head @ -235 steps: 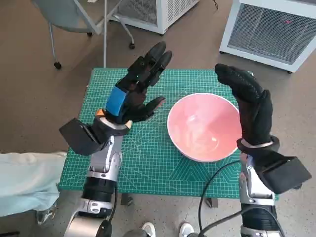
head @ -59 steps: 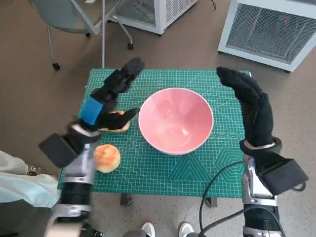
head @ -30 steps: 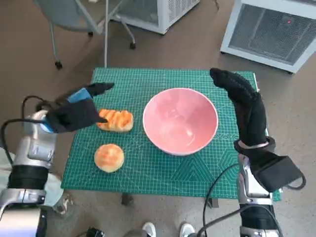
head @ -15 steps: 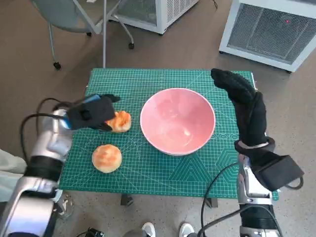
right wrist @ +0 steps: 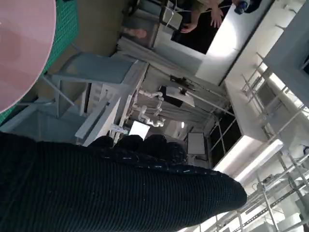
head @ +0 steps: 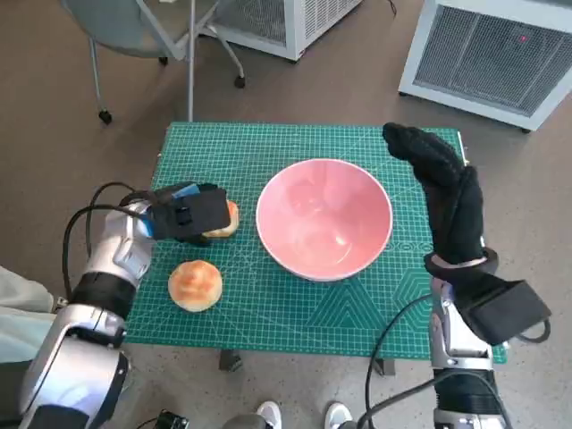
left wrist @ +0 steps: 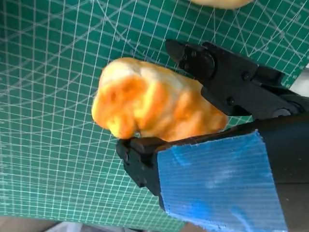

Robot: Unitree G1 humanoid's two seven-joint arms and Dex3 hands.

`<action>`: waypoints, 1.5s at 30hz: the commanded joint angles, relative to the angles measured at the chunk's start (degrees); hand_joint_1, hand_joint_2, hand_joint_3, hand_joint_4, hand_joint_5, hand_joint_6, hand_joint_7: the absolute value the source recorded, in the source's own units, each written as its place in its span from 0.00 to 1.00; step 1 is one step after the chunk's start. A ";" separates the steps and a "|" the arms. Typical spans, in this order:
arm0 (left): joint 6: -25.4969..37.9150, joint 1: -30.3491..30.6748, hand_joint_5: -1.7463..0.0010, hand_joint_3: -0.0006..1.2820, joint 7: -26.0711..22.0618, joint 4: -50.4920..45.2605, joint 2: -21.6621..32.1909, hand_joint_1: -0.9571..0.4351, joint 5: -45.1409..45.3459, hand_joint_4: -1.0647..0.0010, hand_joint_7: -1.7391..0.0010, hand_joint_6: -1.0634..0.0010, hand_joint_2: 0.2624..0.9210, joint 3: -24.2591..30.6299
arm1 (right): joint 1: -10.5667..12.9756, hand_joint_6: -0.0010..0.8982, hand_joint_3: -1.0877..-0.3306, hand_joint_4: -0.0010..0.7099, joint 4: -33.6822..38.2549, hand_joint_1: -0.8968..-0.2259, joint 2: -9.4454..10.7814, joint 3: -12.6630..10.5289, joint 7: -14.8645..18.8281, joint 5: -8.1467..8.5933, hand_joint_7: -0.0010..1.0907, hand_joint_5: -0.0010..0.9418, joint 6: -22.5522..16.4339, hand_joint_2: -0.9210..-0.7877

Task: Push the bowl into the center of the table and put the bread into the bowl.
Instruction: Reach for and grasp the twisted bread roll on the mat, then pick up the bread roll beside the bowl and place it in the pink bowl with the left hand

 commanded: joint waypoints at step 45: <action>-14.11 13.17 0.30 0.02 12.63 -54.76 2.56 0.69 -6.37 0.28 0.48 0.31 0.98 11.71 | 1.51 0.00 0.43 0.21 0.53 0.18 0.22 -0.12 0.16 -0.09 0.48 0.00 -0.13 0.00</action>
